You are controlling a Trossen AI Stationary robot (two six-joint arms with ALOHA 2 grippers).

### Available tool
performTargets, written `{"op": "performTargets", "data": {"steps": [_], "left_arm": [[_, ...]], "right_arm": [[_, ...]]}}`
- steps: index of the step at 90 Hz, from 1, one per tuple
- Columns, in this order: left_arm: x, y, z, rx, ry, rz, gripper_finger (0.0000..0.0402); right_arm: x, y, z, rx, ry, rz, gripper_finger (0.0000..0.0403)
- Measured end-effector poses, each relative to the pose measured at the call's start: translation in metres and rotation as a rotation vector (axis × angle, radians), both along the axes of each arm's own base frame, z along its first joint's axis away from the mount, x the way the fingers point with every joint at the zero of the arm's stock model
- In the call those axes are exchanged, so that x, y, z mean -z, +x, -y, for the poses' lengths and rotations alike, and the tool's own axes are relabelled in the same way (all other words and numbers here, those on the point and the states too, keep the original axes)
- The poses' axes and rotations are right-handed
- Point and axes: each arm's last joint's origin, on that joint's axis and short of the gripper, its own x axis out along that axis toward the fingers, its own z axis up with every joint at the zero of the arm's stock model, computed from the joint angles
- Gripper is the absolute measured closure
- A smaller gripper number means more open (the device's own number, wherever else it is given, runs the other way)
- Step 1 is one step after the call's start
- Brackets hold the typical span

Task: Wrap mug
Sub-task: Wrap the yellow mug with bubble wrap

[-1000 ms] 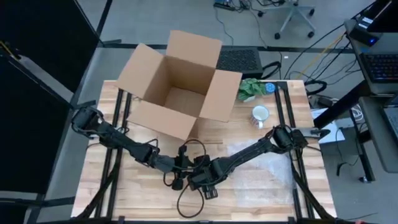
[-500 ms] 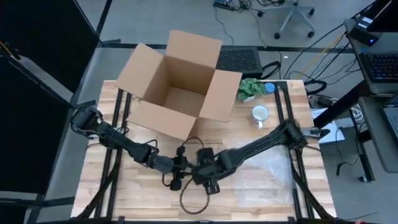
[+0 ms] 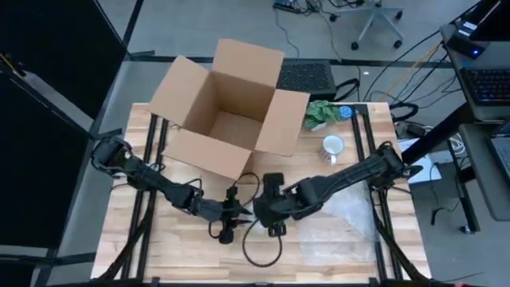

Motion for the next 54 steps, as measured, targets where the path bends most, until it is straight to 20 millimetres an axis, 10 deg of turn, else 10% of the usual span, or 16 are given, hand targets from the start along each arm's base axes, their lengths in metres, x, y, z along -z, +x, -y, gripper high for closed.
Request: {"op": "performTargets", "data": {"steps": [30,54], "left_arm": [[-0.001,0.000,0.000,0.000,-0.002,0.005,0.0297],[-0.001,0.000,0.000,0.001,-0.001,0.011,0.0297]], "right_arm": [[0.046,0.007,0.025,0.121,0.019,-0.118,0.0188],[0.039,0.013,0.004,0.081,0.103,0.004,0.0188]]}}
